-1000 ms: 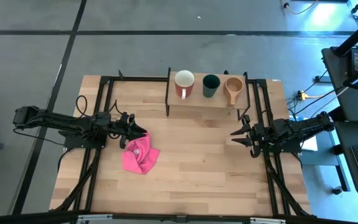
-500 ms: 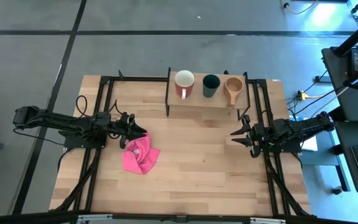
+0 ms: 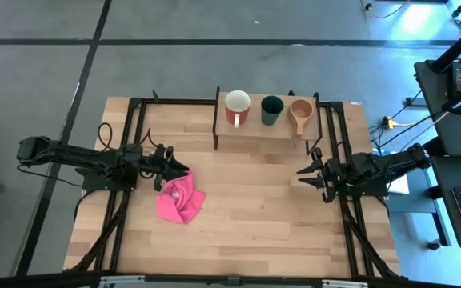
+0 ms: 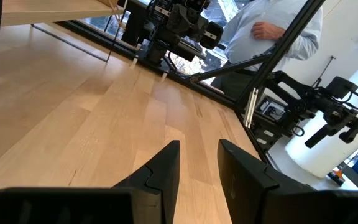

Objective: Stack small to large cups/mugs on shelf
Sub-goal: Return to Home Position

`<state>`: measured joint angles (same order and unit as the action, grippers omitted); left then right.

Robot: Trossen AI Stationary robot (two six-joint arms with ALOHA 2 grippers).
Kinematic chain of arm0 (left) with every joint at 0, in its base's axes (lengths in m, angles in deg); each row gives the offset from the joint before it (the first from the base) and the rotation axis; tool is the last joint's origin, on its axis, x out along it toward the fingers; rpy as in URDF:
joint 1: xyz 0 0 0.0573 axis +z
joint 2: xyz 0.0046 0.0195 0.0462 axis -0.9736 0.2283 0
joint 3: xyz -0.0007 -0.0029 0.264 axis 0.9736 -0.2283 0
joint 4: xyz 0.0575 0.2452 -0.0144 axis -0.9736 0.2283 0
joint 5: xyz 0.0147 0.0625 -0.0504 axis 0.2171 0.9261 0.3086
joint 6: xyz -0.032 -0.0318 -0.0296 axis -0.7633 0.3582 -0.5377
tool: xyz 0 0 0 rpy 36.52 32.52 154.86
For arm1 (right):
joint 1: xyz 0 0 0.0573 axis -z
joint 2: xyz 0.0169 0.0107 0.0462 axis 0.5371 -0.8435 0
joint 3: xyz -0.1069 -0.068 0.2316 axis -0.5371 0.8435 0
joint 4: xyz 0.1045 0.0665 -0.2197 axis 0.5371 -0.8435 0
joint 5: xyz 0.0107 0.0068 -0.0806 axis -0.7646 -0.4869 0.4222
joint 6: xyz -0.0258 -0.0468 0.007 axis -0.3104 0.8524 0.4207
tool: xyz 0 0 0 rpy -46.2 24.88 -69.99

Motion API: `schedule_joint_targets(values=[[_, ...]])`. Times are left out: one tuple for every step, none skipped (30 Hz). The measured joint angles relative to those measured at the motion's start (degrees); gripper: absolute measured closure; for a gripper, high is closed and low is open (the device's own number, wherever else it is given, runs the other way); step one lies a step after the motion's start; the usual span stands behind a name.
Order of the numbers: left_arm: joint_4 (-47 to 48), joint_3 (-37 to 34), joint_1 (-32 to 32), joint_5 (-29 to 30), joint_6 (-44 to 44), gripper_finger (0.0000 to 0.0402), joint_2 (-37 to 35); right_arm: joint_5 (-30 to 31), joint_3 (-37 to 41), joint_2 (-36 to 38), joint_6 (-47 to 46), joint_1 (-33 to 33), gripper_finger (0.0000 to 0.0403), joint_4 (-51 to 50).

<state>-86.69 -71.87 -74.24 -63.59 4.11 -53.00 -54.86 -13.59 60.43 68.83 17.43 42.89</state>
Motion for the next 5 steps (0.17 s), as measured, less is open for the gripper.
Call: schedule_joint_targets(values=[[0.00, 0.00, 0.01, -0.01, -0.01, 0.0299, -0.01, 0.00, 0.00, 0.01, 0.04, 0.00, 0.0292, -0.01], [0.00, 0.00, 0.00, 0.00, 0.00, 0.0299, 0.00, 0.00, 0.00, 0.00, 0.03, -0.01, 0.0292, 0.01], [0.00, 0.00, 0.00, 0.00, 0.00, 0.0299, -0.02, 0.00, 0.00, -0.01, 0.00, 0.01, 0.0292, 0.01], [0.00, 0.00, 0.00, 0.00, 0.00, 0.0299, 0.00, 0.00, 0.00, 0.00, -0.01, 0.00, 0.0292, -0.01], [0.00, 0.00, 0.00, 0.00, -0.01, 0.0299, -0.01, 0.00, 0.00, 0.00, 0.01, 0.00, 0.0292, 0.00]])
